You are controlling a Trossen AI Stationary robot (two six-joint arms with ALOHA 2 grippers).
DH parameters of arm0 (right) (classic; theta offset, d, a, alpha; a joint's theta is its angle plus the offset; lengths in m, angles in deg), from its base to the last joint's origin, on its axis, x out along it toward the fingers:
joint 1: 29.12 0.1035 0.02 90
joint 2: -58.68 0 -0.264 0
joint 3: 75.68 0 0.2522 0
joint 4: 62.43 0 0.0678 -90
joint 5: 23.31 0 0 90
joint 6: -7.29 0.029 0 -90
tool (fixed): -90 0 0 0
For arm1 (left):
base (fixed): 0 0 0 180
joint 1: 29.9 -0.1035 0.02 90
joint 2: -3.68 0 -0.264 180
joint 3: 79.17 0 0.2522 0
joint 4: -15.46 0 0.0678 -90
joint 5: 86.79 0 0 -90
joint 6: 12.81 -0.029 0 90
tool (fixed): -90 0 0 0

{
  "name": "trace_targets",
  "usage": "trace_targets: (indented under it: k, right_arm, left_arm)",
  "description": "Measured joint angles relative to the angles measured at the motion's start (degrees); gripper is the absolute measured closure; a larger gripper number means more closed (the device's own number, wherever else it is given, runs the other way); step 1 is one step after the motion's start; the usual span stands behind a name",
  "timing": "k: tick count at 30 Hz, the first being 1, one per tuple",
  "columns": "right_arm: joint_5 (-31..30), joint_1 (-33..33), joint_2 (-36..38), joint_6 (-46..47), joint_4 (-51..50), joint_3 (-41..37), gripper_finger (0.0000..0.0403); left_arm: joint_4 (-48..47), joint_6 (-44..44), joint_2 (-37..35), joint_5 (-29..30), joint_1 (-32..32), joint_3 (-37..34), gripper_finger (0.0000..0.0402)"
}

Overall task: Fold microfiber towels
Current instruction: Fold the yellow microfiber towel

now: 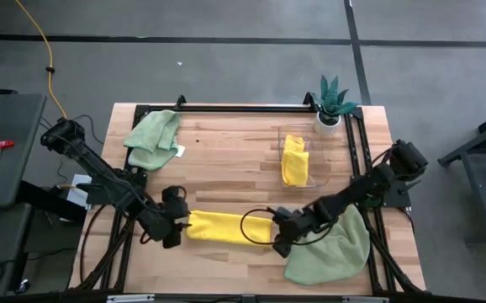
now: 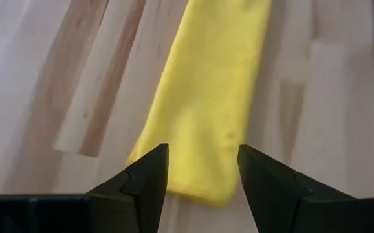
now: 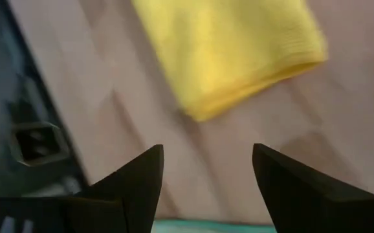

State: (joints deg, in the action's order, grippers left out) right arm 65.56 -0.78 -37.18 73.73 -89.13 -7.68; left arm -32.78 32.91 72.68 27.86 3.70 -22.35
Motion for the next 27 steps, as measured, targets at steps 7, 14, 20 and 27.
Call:
trace_targets:
  k: [7,14,20,27]
  right_arm:
    - [-4.6,2.0,-0.2,5.7,6.4,-1.9,0.0176]
    - [-5.0,1.7,-0.2,16.1,6.8,-1.9,0.0176]
    - [-5.1,0.1,-0.2,22.9,6.1,-1.9,0.0176]
    - [-4.9,0.1,-1.8,29.7,4.8,-1.9,0.0176]
  left_arm:
    - [12.0,13.2,-12.0,-6.4,0.0,-12.5,0.0225]
    - [12.5,38.1,-16.4,-17.2,-1.8,-21.7,0.0232]
    - [20.4,49.8,-15.8,-18.2,-2.5,-28.2,0.0246]
    - [25.8,54.5,-15.8,-10.5,-2.6,-31.2,0.0250]
